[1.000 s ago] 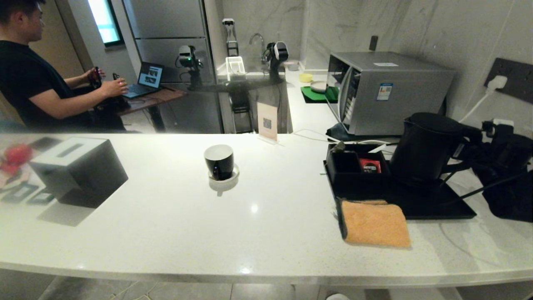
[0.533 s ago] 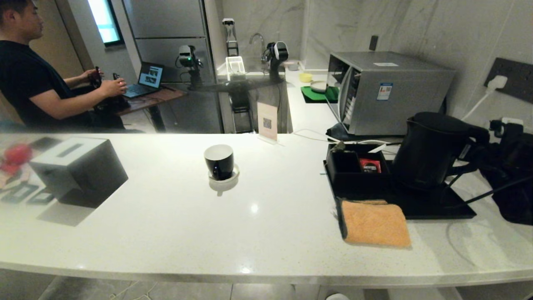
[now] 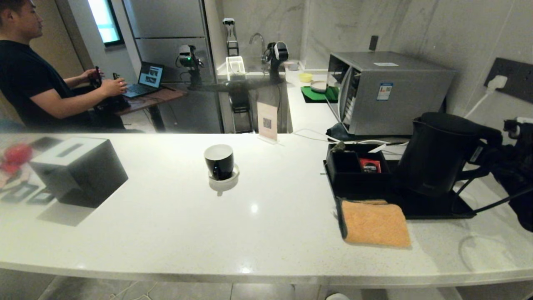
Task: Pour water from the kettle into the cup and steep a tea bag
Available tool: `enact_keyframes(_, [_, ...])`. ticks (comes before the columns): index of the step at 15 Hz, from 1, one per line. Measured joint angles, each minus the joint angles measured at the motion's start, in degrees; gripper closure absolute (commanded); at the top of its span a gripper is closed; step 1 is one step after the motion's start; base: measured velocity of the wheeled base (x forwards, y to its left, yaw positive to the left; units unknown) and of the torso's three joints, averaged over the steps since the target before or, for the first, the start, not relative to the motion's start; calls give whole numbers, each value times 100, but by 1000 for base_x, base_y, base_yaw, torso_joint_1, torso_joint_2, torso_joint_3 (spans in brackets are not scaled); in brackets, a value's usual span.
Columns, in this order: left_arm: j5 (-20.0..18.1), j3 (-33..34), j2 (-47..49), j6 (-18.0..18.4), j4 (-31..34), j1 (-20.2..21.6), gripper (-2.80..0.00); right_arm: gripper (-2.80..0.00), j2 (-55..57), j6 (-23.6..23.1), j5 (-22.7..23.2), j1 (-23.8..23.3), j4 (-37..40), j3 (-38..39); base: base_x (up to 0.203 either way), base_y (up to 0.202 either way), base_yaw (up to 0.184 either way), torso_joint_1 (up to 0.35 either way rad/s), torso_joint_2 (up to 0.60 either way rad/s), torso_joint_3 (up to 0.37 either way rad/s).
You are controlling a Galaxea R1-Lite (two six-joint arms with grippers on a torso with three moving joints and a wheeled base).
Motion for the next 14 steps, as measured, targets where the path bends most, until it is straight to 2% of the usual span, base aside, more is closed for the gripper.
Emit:
enact_keyframes(11, [0, 0, 0, -2, 0, 0, 0, 0, -1303, 115, 28, 95, 293, 1112, 0, 0, 0, 0, 0, 0])
enact_keyframes(14, [0, 0, 0, -2, 0, 0, 0, 0, -1719, 134, 293, 248, 474, 1331, 0, 0, 0, 0, 0, 0])
